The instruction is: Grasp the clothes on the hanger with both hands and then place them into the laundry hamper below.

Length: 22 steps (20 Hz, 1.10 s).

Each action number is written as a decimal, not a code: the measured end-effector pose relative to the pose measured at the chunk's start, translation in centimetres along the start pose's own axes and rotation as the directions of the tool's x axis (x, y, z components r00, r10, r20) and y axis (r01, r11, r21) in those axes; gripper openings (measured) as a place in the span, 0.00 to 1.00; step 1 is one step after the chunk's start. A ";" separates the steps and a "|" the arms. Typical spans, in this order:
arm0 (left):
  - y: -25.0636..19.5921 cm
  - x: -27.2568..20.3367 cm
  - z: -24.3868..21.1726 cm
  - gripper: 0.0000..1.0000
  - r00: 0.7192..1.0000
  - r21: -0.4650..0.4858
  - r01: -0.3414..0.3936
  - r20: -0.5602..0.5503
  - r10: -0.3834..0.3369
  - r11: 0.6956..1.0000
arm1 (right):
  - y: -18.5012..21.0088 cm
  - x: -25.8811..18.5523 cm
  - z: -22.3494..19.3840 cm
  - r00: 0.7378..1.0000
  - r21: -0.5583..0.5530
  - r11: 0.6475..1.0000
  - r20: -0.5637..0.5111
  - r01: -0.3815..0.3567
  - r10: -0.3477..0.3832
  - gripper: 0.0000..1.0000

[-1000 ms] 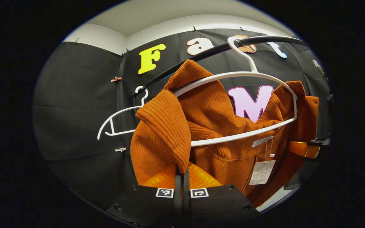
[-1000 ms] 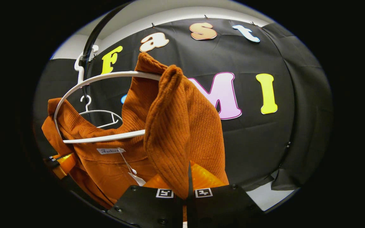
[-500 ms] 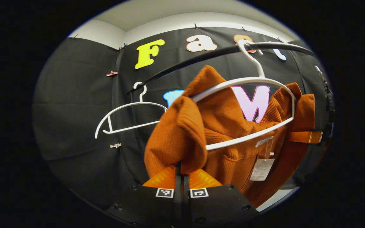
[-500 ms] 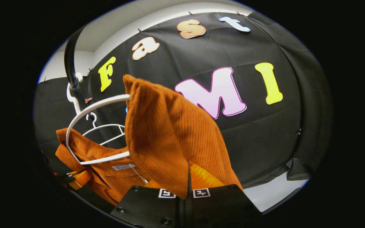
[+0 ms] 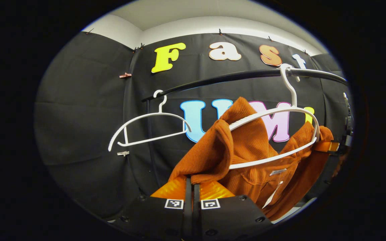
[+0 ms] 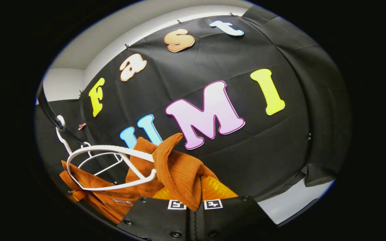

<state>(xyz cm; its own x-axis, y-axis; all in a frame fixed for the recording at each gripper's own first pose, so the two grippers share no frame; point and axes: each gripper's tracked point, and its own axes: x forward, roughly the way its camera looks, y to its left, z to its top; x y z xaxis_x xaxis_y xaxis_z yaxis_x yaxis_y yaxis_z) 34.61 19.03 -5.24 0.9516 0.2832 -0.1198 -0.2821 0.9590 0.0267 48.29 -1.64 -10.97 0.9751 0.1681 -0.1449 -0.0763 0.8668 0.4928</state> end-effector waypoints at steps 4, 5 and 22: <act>1.6 0.6 -1.9 0.05 0.999 -0.022 -0.022 -0.039 0.022 1.000 | -0.3 0.5 -2.5 0.999 0.022 1.000 -0.036 0.002 -0.002 0.09; 1.8 0.6 -2.5 0.05 0.998 -0.021 -0.025 -0.052 0.023 0.999 | -0.5 0.6 -3.3 0.999 0.033 0.999 -0.048 0.008 -0.007 0.09; -0.2 -1.3 -16.8 0.05 0.962 -0.056 0.052 -0.266 -0.065 0.997 | 5.5 -4.0 -18.0 0.960 0.107 0.988 -0.244 -0.111 0.135 0.08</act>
<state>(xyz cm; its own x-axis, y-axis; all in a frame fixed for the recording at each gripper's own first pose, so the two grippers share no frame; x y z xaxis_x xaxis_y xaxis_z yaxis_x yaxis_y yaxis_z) 31.38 18.28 -21.74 0.9008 0.2081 -0.3812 -0.2390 0.9704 -0.0351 40.26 10.88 -23.09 0.8754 0.3926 -0.2819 -0.1618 0.7877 0.5945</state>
